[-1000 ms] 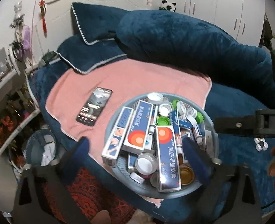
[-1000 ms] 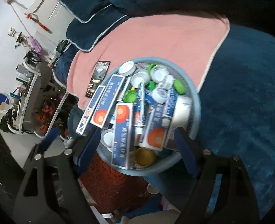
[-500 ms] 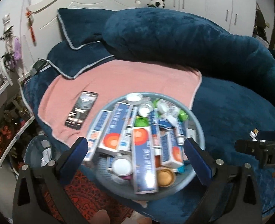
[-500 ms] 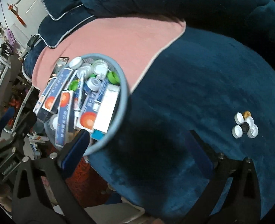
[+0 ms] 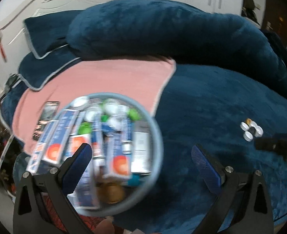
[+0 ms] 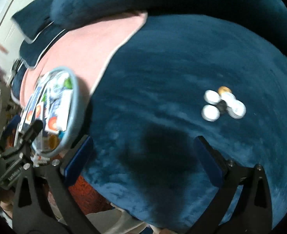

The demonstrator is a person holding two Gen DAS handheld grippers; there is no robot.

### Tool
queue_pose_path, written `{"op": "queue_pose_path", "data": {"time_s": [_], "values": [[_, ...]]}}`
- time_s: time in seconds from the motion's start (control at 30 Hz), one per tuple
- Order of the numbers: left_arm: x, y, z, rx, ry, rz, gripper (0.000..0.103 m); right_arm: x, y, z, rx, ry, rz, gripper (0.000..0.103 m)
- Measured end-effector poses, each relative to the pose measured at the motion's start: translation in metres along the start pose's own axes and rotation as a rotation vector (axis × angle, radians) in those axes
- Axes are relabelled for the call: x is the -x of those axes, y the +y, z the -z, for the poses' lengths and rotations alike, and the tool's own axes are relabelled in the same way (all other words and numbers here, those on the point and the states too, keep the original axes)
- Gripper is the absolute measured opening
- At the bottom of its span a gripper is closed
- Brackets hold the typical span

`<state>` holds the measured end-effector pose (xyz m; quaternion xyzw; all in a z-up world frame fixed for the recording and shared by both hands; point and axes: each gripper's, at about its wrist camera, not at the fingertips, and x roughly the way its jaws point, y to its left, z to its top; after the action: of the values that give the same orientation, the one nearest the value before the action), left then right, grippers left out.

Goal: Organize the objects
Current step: 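Move both open tools back over the cap cluster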

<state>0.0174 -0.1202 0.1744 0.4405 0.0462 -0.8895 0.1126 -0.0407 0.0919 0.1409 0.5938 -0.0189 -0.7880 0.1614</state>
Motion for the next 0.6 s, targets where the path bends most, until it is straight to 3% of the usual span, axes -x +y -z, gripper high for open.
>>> {"op": "queue_pose_path", "data": {"time_s": [0.33, 0.47, 0.6], "values": [[-0.047, -0.095, -0.002, -0.17, 0.07, 0.106, 0.102, 0.013, -0.113, -0.007, -0.256, -0.007, 0.052, 0.103], [-0.071, -0.138, -0.003, -0.254, 0.088, 0.171, 0.102, 0.007, -0.144, -0.011, -0.276, 0.013, 0.08, 0.103], [-0.1, -0.192, -0.002, -0.345, 0.115, 0.283, 0.102, -0.001, -0.175, -0.012, -0.373, 0.034, 0.092, 0.103]]}}
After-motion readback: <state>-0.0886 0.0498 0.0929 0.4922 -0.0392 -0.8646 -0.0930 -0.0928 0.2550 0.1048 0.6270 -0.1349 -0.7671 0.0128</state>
